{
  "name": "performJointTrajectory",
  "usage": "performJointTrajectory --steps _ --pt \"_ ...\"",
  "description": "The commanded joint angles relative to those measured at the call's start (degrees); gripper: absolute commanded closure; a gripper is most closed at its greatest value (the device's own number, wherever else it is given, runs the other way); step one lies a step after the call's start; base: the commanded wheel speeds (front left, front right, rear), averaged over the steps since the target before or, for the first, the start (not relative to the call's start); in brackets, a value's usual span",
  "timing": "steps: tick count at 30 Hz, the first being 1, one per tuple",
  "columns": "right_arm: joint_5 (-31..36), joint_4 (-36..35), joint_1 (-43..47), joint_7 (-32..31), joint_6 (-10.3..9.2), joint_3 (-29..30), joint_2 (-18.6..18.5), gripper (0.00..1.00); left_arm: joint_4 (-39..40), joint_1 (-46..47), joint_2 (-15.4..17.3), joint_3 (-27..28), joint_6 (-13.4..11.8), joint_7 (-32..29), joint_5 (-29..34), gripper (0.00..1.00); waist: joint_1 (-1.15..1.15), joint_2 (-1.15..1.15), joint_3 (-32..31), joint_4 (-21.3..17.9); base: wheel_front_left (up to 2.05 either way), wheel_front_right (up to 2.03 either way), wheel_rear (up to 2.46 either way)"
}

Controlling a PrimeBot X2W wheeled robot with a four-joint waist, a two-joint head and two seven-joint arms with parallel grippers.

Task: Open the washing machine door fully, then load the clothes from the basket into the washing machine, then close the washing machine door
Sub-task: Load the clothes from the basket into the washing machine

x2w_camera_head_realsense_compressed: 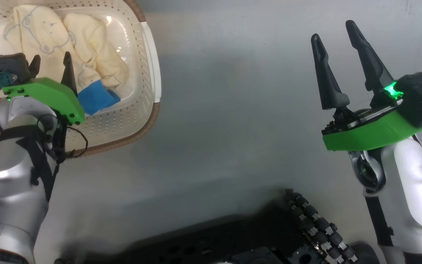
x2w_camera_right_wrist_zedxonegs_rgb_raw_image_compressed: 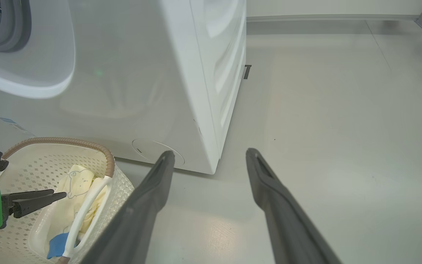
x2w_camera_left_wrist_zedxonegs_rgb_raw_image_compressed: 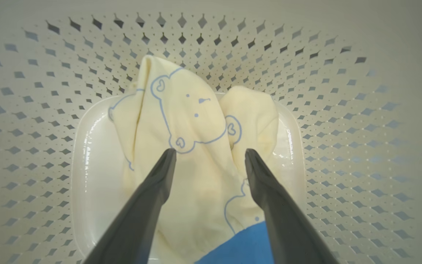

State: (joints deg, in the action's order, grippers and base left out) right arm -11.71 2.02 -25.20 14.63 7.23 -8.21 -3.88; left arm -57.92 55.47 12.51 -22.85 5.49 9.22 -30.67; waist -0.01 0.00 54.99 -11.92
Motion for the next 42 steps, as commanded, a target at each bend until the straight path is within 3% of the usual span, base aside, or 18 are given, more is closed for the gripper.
performJointTrajectory --steps 1,10,23,24,26,42 --pt "-0.63 -1.88 1.40 0.35 0.25 -1.17 0.01 0.00 -0.47 -0.37 1.67 1.07 0.24 -0.27 -0.53 0.00 0.01 0.00 1.42 -1.09 0.00 0.00 0.00" --pt "-1.56 -2.41 1.21 0.36 0.25 -2.04 0.44 0.00 -6.91 4.06 3.05 0.04 1.74 -3.78 -2.49 0.00 0.01 0.00 4.53 -3.84 0.00 0.00 0.00" --pt "-2.58 -2.35 1.16 0.37 0.25 -3.23 0.82 0.00 -12.54 7.31 4.21 0.07 1.98 -10.38 -6.47 0.00 0.01 0.00 6.30 -6.19 0.00 0.00 0.00" --pt "-2.57 -2.33 1.15 0.37 0.25 -3.21 0.83 0.00 -12.78 7.38 4.26 0.21 1.98 -10.55 -6.81 0.56 0.01 0.00 6.29 -6.24 0.00 0.00 0.00" --pt "-2.52 -2.32 1.13 0.37 0.25 -3.12 0.85 0.00 -13.24 7.43 4.42 0.17 1.98 -10.27 -6.96 1.00 0.01 0.00 6.18 -6.26 0.00 0.00 0.00" --pt "-0.56 -2.70 1.97 0.37 0.25 0.33 -0.20 0.00 -14.04 6.31 2.91 -2.24 1.56 -1.01 -5.37 1.00 0.01 0.00 1.44 -1.97 0.00 0.00 0.00"
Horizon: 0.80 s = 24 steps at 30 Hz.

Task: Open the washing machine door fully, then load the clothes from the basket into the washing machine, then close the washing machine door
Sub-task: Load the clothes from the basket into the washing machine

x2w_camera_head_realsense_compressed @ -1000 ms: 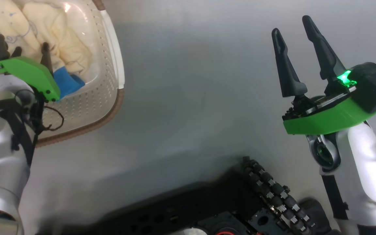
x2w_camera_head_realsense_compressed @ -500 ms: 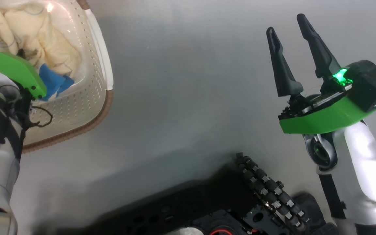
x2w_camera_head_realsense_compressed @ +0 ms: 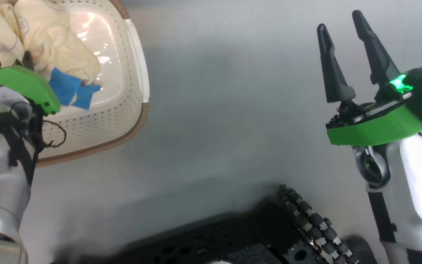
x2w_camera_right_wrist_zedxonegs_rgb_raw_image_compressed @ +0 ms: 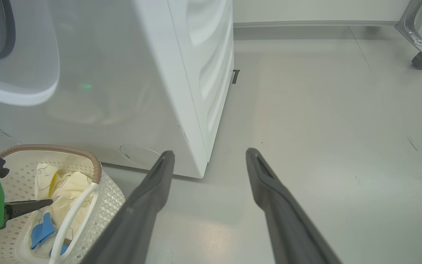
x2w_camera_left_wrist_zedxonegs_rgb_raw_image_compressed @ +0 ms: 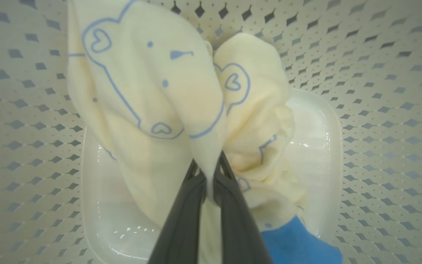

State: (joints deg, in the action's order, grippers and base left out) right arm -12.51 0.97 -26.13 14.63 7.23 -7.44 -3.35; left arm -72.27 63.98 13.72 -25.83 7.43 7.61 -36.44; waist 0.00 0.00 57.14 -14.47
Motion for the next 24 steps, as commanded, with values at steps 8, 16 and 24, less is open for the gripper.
performJointTrajectory --steps 8,16,24 --pt "1.05 -1.28 4.10 0.37 0.25 1.98 -2.23 0.00 1.68 -4.21 0.71 0.36 -1.70 6.21 0.93 1.00 0.00 0.00 -6.36 3.23 0.00 0.00 0.00" --pt "1.87 -0.25 6.73 0.37 0.25 4.80 -3.52 0.00 8.87 -9.51 0.12 1.89 -4.08 7.35 1.61 1.00 0.00 0.00 -13.01 6.15 0.00 0.00 0.00" --pt "2.53 1.60 9.30 0.37 0.25 5.89 -4.20 0.00 21.23 -19.17 0.65 6.25 -6.55 7.38 2.99 1.00 0.00 0.00 -20.52 8.07 0.00 0.00 0.00"
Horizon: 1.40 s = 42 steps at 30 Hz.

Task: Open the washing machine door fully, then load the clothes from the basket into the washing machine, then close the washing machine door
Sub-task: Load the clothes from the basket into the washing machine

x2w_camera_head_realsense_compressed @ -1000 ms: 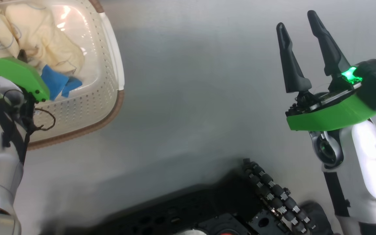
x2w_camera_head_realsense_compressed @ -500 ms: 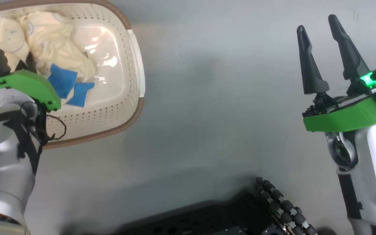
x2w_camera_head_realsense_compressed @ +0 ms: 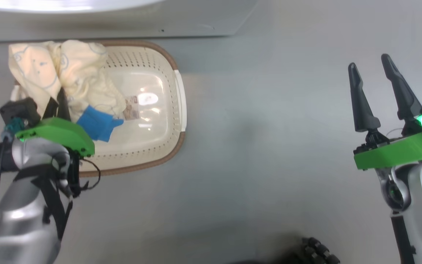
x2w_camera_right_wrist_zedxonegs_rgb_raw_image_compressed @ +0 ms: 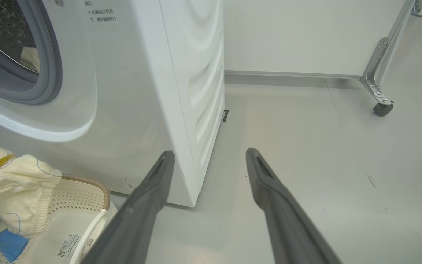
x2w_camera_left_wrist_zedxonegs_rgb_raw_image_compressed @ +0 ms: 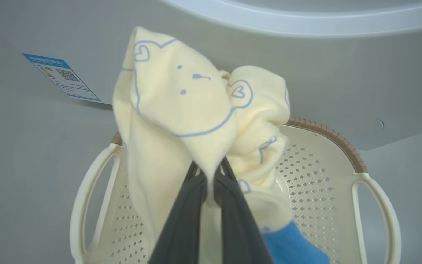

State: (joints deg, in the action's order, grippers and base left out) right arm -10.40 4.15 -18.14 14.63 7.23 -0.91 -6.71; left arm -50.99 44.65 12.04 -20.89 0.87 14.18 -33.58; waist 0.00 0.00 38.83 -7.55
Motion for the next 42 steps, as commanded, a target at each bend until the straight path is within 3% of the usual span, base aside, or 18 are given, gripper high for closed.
performJointTrajectory --steps 1,16,33,42 --pt "0.48 -1.43 1.70 0.37 0.25 -0.54 -0.84 0.00 1.71 -1.26 2.38 1.82 -0.38 0.81 0.55 1.00 0.00 0.00 -3.21 1.36 0.00 0.00 0.00" --pt "1.77 0.24 8.38 -1.74 0.25 0.68 -1.16 0.00 24.76 -20.60 2.36 5.50 -5.80 0.82 7.08 1.00 0.00 0.00 -18.87 4.54 0.00 0.00 0.00" --pt "3.33 -1.85 17.24 -5.51 0.25 2.23 1.10 0.00 36.82 -33.41 4.38 3.31 -8.55 -1.56 8.33 1.00 0.00 0.00 -33.10 6.20 0.00 0.00 0.00" --pt "3.77 -4.12 20.97 -7.24 0.25 2.69 2.37 0.00 40.33 -37.28 5.67 3.13 -9.12 -3.75 7.35 1.00 0.00 0.00 -36.88 6.21 0.00 0.00 0.00"
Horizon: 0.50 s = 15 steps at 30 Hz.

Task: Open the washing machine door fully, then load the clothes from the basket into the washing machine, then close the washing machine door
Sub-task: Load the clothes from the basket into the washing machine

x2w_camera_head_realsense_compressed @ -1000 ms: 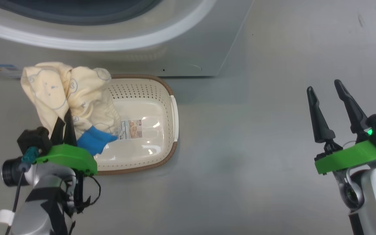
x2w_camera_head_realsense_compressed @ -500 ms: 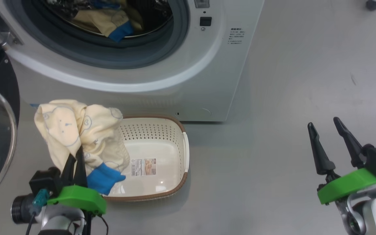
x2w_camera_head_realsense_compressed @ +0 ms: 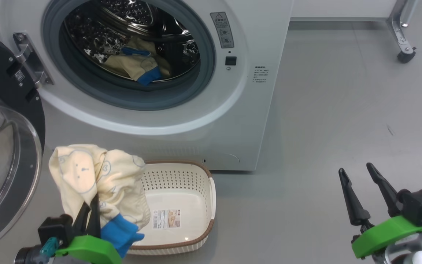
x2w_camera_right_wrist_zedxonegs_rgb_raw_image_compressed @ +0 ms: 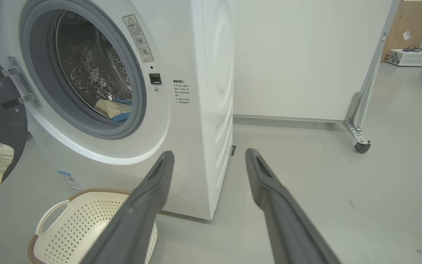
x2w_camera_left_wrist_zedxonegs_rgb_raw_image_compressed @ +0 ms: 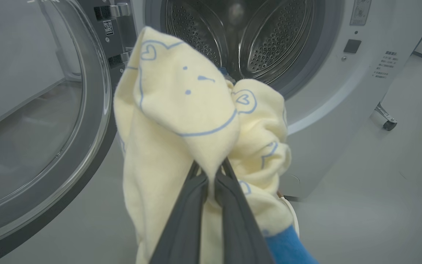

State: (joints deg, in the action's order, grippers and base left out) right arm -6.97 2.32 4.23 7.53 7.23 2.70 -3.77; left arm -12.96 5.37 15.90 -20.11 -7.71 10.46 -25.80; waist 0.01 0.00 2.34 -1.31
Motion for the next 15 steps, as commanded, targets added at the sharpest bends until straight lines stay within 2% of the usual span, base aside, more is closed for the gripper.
performJointTrajectory --steps 1,15 --pt "0.34 -2.30 -1.40 -0.14 0.25 -0.92 -0.56 0.00 2.30 2.00 1.80 2.35 -0.54 -0.04 -0.43 1.00 -0.01 0.00 -0.39 -0.03 0.00 0.00 0.00" --pt "0.61 -3.94 0.08 -1.09 0.25 -1.01 0.35 0.00 4.92 0.59 2.64 1.90 -1.66 -1.37 -0.69 1.00 -0.01 0.00 -1.06 -0.26 0.00 0.00 0.00"
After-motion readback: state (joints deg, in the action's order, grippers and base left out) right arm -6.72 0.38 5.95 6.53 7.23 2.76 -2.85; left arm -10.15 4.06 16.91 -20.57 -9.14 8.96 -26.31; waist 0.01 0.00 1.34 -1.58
